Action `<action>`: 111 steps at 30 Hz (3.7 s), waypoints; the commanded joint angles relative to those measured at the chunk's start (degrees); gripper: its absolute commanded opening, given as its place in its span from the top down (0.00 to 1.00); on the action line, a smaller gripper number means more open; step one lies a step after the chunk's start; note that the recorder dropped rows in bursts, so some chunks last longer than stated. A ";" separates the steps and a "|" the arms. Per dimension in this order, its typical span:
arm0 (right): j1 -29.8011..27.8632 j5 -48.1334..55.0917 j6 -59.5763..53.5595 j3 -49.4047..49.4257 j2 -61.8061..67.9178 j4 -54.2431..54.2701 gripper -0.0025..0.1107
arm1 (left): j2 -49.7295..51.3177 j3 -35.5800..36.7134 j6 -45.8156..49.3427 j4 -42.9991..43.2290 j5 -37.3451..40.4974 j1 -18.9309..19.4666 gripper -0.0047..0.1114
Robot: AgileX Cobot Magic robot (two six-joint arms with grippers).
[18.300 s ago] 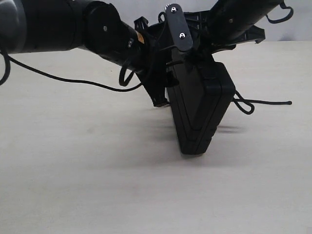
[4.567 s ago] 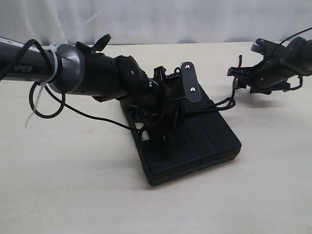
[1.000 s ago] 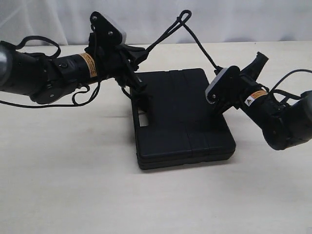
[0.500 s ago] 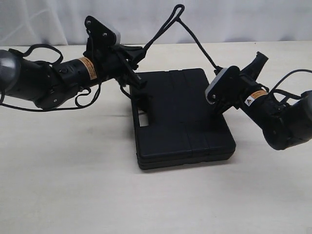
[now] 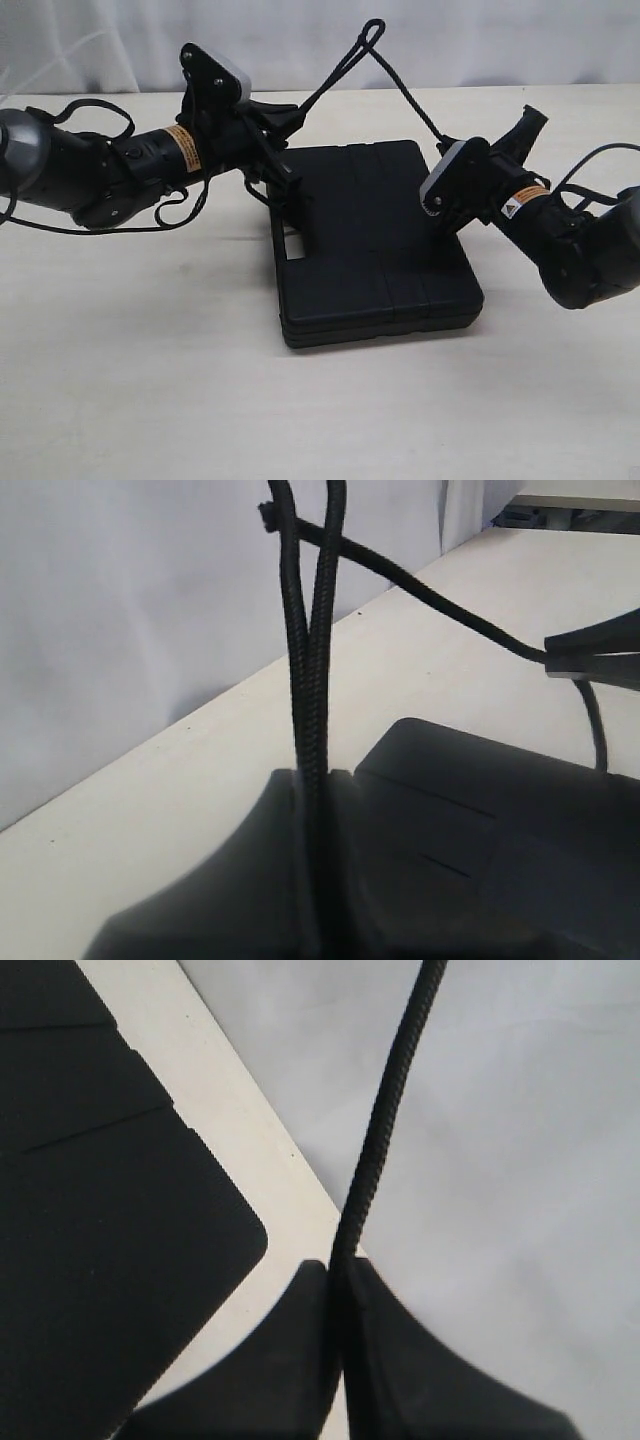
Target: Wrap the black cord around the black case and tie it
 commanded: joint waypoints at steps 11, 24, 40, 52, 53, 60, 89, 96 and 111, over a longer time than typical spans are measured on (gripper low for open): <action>0.08 -0.06 -0.64 0.50 0.29 -0.72 0.94 | 0.11 -0.54 -1.14 -4.62 0.49 0.31 0.96; 0.08 -2.54 -0.64 0.50 0.29 -0.72 0.94 | 3.38 -5.65 -8.67 10.28 3.62 0.31 0.96; 0.08 -4.29 -0.41 0.50 0.29 -0.72 0.94 | 3.38 -7.00 -6.68 26.26 5.57 -1.31 0.96; 0.08 -9.03 5.39 0.50 0.29 -0.84 0.94 | 3.38 -7.00 0.22 26.94 5.19 -1.31 0.88; 0.08 -9.01 5.95 0.50 0.29 -0.84 0.94 | 3.38 -7.00 0.22 27.69 4.57 -1.31 0.84; 0.08 -10.02 8.23 0.50 0.29 -4.11 0.94 | 3.38 -7.00 3.13 30.91 3.48 -1.31 0.55; 0.08 -9.45 11.72 0.26 0.29 -12.23 0.94 | 0.53 -8.01 -22.86 -3.21 -16.07 -1.62 0.41; 0.08 -10.74 12.37 0.26 0.29 -15.80 0.94 | 2.96 -11.92 -22.53 -3.17 -7.81 -4.37 0.41; 0.08 -11.10 12.91 0.26 0.29 -15.29 0.94 | 7.96 -17.93 -22.30 -6.17 -2.30 -7.58 0.47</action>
